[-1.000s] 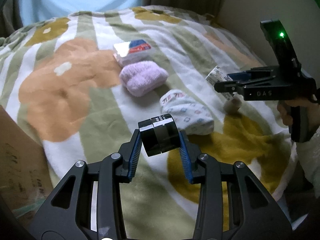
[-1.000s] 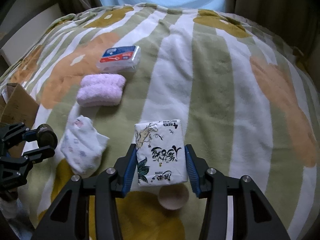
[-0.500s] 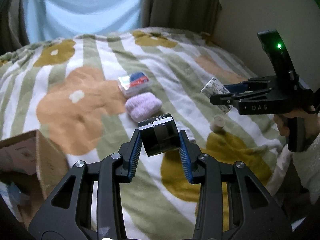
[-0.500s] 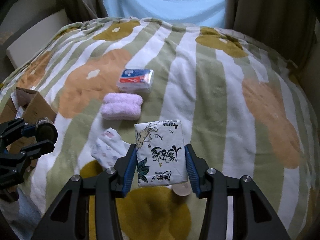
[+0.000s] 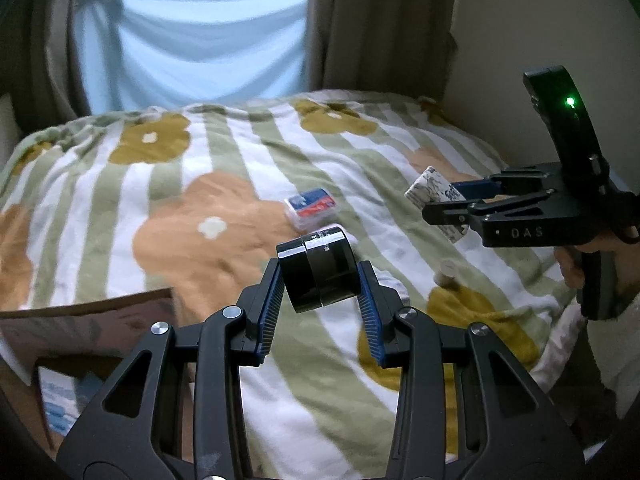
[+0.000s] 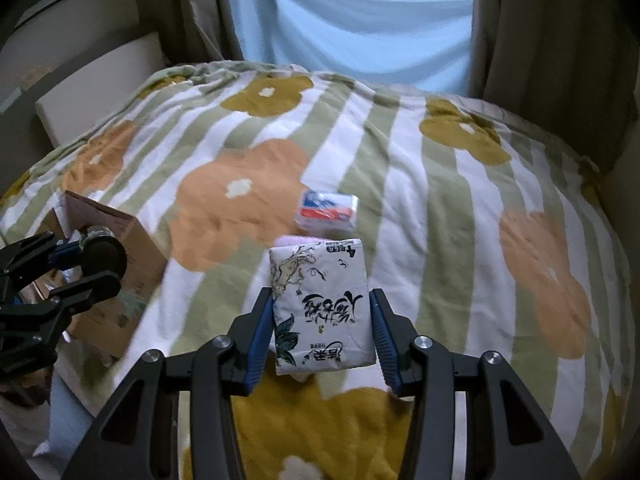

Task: Organize objects
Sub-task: 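Carry the lens cap and tissue pack over the cardboard box with both grippers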

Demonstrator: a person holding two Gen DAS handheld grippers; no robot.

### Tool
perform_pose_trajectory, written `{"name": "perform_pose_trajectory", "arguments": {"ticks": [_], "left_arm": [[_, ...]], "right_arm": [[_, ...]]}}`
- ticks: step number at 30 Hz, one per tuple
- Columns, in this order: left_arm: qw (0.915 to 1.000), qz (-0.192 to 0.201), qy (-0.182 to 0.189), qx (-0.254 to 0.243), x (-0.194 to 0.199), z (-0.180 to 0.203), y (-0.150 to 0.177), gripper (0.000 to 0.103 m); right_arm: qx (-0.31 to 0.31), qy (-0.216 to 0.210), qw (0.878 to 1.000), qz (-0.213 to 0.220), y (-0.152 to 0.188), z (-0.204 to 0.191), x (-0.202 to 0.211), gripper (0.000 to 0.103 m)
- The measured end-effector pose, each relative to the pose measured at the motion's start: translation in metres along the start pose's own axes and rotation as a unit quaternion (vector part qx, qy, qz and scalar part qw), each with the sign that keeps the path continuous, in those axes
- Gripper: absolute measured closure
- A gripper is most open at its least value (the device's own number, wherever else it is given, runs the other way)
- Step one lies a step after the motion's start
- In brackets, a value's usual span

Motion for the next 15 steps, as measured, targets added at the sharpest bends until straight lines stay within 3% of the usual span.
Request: {"name": "perform_pose_trajectory", "arguments": {"ticks": [15], "left_arm": [[0.9963, 0.025, -0.058, 0.057, 0.068, -0.104, 0.014, 0.069]], "right_arm": [[0.057, -0.040, 0.997, 0.020, -0.055, -0.119, 0.016, 0.060]]}}
Point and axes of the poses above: each gripper's, at about its wrist camera, not at the fingertips, and x roughly against the way its jaws point, z to its right, y to its underside, the point moved 10 cm from there along -x, roughly the way its jaws point, and after that the axes turned 11 degrees about -z, right-handed, at the moved point
